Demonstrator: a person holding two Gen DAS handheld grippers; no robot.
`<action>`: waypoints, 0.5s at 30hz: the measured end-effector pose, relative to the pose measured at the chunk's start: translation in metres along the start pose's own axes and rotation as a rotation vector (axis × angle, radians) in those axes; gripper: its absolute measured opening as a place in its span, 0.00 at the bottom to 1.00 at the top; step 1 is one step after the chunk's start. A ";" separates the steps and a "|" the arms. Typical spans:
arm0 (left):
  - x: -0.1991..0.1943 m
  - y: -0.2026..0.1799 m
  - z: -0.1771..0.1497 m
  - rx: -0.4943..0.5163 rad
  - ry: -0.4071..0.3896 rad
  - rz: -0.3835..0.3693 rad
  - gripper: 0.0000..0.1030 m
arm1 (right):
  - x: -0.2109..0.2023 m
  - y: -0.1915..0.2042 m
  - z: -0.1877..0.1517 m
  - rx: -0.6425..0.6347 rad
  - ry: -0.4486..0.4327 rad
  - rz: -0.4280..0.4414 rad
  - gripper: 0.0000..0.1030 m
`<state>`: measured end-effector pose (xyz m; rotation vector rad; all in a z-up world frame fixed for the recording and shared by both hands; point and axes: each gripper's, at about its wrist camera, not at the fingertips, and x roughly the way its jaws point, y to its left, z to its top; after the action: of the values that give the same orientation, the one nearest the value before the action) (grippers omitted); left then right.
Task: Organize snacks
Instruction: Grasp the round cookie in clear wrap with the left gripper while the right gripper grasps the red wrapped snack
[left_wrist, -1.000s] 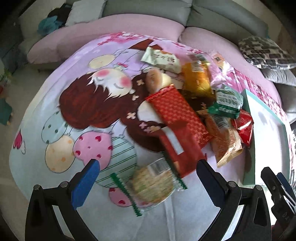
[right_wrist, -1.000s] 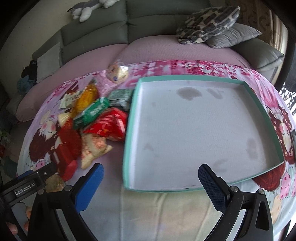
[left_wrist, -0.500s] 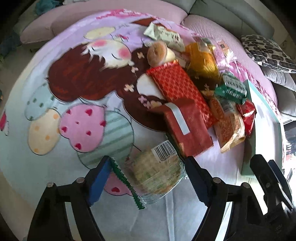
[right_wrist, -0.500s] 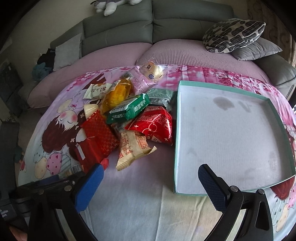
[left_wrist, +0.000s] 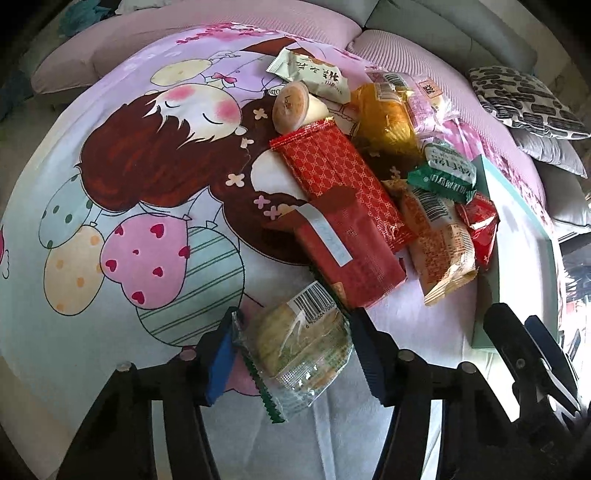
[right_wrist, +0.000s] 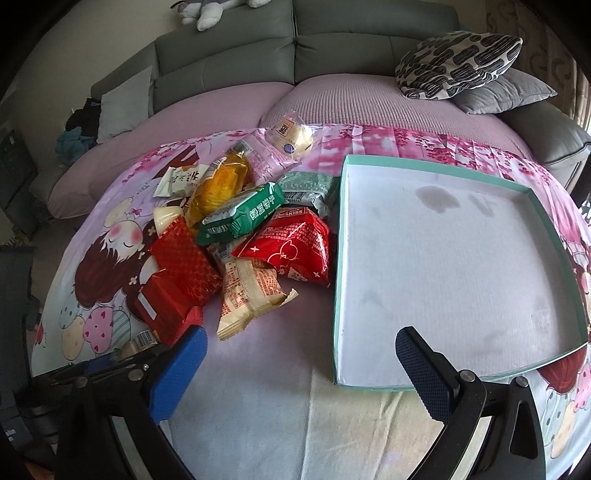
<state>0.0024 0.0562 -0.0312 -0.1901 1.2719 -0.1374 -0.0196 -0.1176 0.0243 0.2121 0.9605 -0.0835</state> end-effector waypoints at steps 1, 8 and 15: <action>-0.002 0.001 0.001 -0.005 -0.001 -0.008 0.59 | 0.000 0.001 0.000 -0.004 -0.005 0.003 1.00; -0.017 0.010 0.005 -0.020 -0.034 -0.062 0.58 | -0.003 0.010 0.003 -0.033 -0.046 0.015 1.00; -0.027 0.038 0.013 -0.088 -0.090 -0.049 0.58 | -0.007 0.018 0.008 -0.053 -0.086 0.029 1.00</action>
<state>0.0069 0.0999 -0.0102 -0.3002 1.1848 -0.1133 -0.0143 -0.1022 0.0364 0.1724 0.8731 -0.0405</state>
